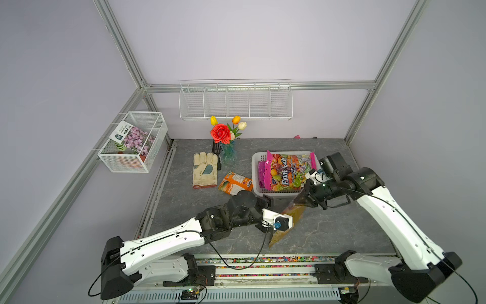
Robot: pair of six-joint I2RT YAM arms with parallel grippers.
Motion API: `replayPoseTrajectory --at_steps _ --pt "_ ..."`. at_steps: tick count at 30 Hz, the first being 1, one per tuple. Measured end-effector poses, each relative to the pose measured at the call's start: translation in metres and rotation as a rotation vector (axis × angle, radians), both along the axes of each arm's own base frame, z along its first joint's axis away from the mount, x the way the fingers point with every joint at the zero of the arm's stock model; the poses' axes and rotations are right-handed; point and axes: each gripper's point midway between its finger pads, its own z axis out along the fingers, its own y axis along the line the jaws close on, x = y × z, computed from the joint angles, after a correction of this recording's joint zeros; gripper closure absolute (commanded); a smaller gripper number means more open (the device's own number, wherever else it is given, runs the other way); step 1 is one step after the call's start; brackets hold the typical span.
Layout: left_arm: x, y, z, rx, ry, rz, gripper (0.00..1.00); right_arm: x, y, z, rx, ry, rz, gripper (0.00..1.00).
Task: Put the candies in the basket
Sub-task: Pick up the candy at the center of the board, then place the candy in the basket.
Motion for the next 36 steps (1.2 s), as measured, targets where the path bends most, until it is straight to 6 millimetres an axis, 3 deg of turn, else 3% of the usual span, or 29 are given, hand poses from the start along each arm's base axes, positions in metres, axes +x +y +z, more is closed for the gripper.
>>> replayPoseTrajectory --at_steps 9,14,18,27,36 --pt "0.017 0.024 0.041 -0.161 -0.012 0.091 0.0 0.004 0.011 0.092 0.139 -0.349 0.152 1.0" --pt "0.023 0.037 0.031 -0.224 0.026 0.117 0.0 0.022 0.013 0.125 0.146 -0.515 0.197 1.0" --pt "0.024 0.037 0.002 -0.188 0.072 0.119 0.0 0.046 0.015 0.124 0.129 -0.568 0.204 1.0" --pt "0.048 0.031 -0.03 -0.143 0.147 0.176 0.0 0.11 0.026 0.107 0.078 -0.615 0.195 1.0" --pt "0.081 0.026 -0.059 -0.168 0.254 0.288 0.0 0.184 0.064 0.105 0.154 -0.653 0.227 1.0"
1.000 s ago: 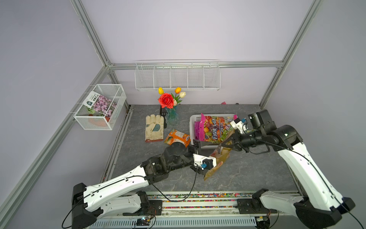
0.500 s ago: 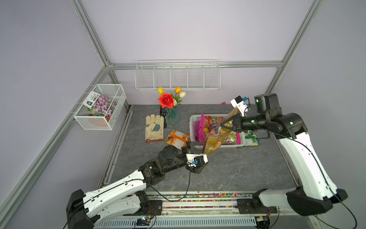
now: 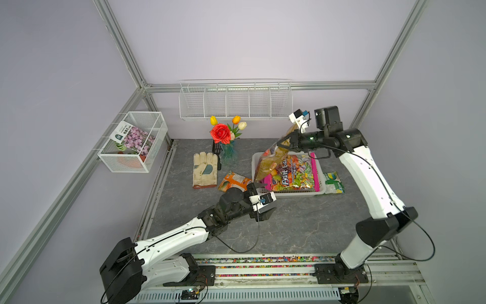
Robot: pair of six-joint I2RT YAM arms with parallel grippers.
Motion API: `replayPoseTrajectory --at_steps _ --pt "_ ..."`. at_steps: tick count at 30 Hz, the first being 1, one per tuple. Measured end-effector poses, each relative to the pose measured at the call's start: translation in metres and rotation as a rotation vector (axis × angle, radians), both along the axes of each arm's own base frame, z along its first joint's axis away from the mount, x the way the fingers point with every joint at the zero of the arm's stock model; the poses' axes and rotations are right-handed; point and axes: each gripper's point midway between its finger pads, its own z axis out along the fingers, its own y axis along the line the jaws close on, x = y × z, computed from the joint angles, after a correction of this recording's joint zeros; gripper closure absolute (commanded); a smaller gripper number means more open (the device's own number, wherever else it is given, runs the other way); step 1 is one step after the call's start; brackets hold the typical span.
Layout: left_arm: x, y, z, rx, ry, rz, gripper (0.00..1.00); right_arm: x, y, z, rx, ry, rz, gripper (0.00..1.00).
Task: Put the candies in the basket
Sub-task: Place the candy in the basket.
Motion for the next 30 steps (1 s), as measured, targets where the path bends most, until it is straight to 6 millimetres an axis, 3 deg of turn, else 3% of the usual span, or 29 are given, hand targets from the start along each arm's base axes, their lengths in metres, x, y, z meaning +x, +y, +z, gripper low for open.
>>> replayPoseTrajectory --at_steps 7,13,18,24,30 --pt "0.002 -0.002 -0.002 -0.009 0.02 0.005 0.01 0.045 0.033 -0.029 0.074 0.064 0.114 1.0" --pt "-0.022 0.008 -0.002 -0.029 0.073 -0.064 0.01 0.06 0.026 -0.065 0.105 0.161 0.176 1.0" --pt "-0.049 0.014 -0.018 0.021 0.162 -0.163 0.02 0.059 -0.009 -0.079 0.082 0.184 0.159 1.0" --pt "-0.054 0.019 -0.028 0.055 0.195 -0.167 0.01 0.056 -0.07 -0.121 0.031 0.304 0.048 1.0" --pt "-0.058 0.014 -0.042 0.104 0.253 -0.2 0.02 0.054 -0.117 -0.163 -0.118 0.38 -0.055 1.0"
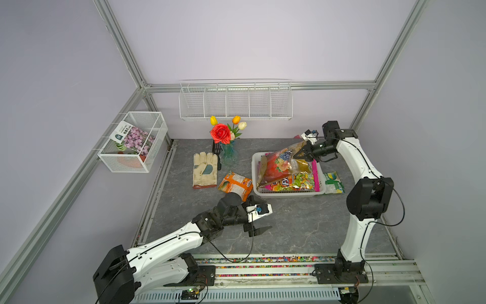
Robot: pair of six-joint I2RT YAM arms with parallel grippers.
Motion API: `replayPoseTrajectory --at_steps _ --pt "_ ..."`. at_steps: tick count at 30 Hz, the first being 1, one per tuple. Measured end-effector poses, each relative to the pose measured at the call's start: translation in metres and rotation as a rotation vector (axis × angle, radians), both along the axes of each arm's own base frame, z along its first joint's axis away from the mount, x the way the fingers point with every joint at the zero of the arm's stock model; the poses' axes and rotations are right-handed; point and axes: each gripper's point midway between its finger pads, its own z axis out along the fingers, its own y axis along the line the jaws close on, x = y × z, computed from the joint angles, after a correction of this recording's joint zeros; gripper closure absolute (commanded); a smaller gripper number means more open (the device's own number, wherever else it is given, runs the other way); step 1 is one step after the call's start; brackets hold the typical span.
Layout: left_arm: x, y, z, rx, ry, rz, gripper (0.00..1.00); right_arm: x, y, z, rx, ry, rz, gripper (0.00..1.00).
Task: Put the candies in the basket
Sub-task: Place the candy in the basket.
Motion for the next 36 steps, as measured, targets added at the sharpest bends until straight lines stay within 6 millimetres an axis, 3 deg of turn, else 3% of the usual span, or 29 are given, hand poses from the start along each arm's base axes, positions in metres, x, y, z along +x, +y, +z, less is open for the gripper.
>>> replayPoseTrajectory --at_steps 6,9,15,24,27,33,35,36 --pt "0.006 -0.003 -0.003 0.016 0.008 0.018 0.02 -0.001 -0.012 -0.022 -0.103 0.023 0.002 1.0" --pt "0.029 0.0 -0.004 0.019 -0.002 0.116 0.03 0.003 -0.014 -0.032 -0.109 0.018 -0.013 1.0" --pt "0.089 0.023 0.0 -0.027 0.023 0.364 0.04 0.009 -0.013 -0.07 -0.093 0.041 -0.071 1.0" --pt "0.109 0.015 0.015 -0.082 0.017 0.408 0.04 0.018 -0.001 -0.081 -0.083 0.014 -0.093 1.0" --pt "0.118 0.007 0.021 -0.09 0.013 0.413 0.05 0.019 -0.004 -0.082 -0.12 0.016 -0.104 0.84" --pt "0.137 -0.011 0.034 -0.107 -0.007 0.415 0.05 0.016 -0.024 -0.08 -0.229 0.043 -0.155 0.83" --pt "0.143 -0.016 0.034 -0.105 -0.011 0.417 0.06 0.011 -0.036 -0.077 -0.256 0.056 -0.198 0.65" --pt "0.146 -0.019 0.033 -0.102 -0.012 0.417 0.07 0.008 -0.043 -0.075 -0.27 0.059 -0.22 0.63"
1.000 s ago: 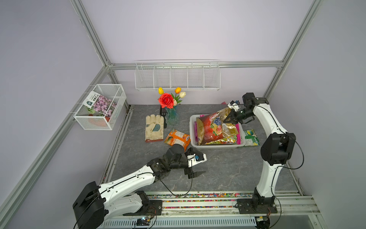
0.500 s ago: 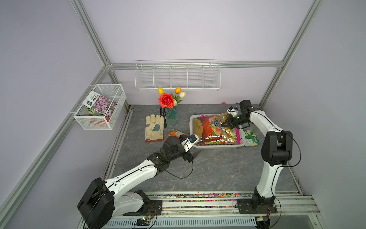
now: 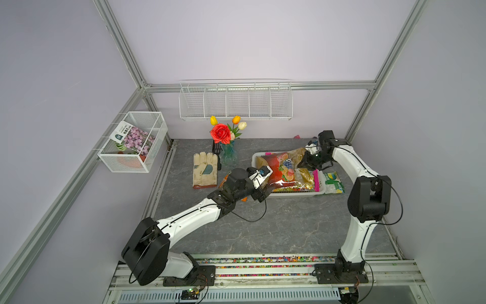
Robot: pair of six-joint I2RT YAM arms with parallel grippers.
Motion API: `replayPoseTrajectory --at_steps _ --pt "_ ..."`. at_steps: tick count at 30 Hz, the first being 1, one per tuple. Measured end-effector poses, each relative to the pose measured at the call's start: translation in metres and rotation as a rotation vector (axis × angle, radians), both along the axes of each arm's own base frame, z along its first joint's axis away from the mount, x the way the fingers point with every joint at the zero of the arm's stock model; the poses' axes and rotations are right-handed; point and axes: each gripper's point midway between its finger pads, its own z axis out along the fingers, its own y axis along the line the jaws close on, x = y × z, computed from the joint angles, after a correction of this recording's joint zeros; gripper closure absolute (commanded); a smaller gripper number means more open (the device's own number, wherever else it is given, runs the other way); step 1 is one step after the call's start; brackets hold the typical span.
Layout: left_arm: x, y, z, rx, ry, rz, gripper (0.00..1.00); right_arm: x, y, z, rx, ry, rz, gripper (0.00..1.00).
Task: Put the candies in the basket
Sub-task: Place the candy in the basket.
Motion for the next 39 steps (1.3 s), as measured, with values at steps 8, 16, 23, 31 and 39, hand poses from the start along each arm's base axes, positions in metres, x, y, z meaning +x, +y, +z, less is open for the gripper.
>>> replayPoseTrajectory --at_steps 8,16,23,31,39 --pt "0.022 -0.014 -0.008 -0.024 0.076 0.061 0.1 -0.021 -0.02 0.013 -0.05 0.002 -0.076 0.58" --pt "0.033 -0.01 -0.01 -0.089 0.154 0.16 0.09 -0.038 0.002 0.058 -0.24 -0.177 -0.012 0.41" --pt "0.035 0.003 -0.014 -0.136 0.223 0.257 0.08 -0.029 -0.028 0.057 -0.339 -0.196 -0.074 0.34" --pt "0.029 0.011 -0.016 -0.127 0.247 0.273 0.07 -0.06 -0.018 -0.005 -0.162 -0.022 -0.042 0.85" --pt "0.032 0.008 -0.014 -0.11 0.251 0.272 0.07 -0.083 -0.007 -0.012 -0.048 -0.028 -0.066 1.0"
